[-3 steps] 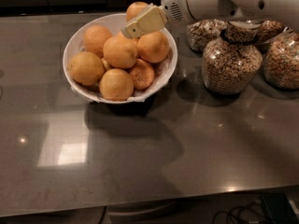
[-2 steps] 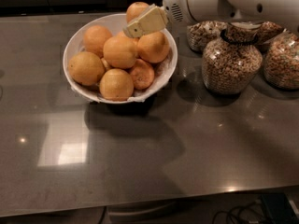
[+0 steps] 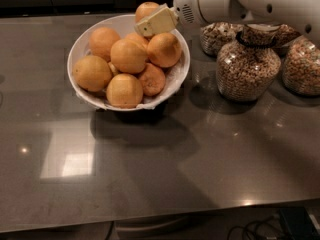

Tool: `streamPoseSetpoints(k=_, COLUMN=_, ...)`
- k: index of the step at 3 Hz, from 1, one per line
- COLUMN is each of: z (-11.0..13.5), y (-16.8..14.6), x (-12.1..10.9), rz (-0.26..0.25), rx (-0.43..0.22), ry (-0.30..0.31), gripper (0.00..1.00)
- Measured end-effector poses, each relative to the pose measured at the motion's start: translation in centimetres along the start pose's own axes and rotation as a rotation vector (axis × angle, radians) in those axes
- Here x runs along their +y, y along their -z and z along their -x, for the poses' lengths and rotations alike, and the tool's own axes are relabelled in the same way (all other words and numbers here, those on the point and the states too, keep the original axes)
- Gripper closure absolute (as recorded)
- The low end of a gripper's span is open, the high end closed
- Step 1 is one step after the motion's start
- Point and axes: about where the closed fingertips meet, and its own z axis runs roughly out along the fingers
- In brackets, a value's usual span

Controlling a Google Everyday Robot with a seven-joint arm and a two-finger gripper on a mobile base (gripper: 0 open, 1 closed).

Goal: Pick orange from white bowl

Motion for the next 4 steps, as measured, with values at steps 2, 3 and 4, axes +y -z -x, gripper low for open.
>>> streamPoseSetpoints(k=2, z=-0.5, y=-1.8, x=-1.1, rz=0.011, rx=0.01, ry=0.003, gripper=0.14)
streamPoseSetpoints(k=3, z=-0.7, y=-2.8, x=-1.4, rz=0.022, rx=0.013, ry=-0.003, gripper=0.2)
streamPoseSetpoints(k=4, z=-1.0, y=-3.7, x=-1.7, rz=0.035, rx=0.017, ry=-0.011, gripper=0.2)
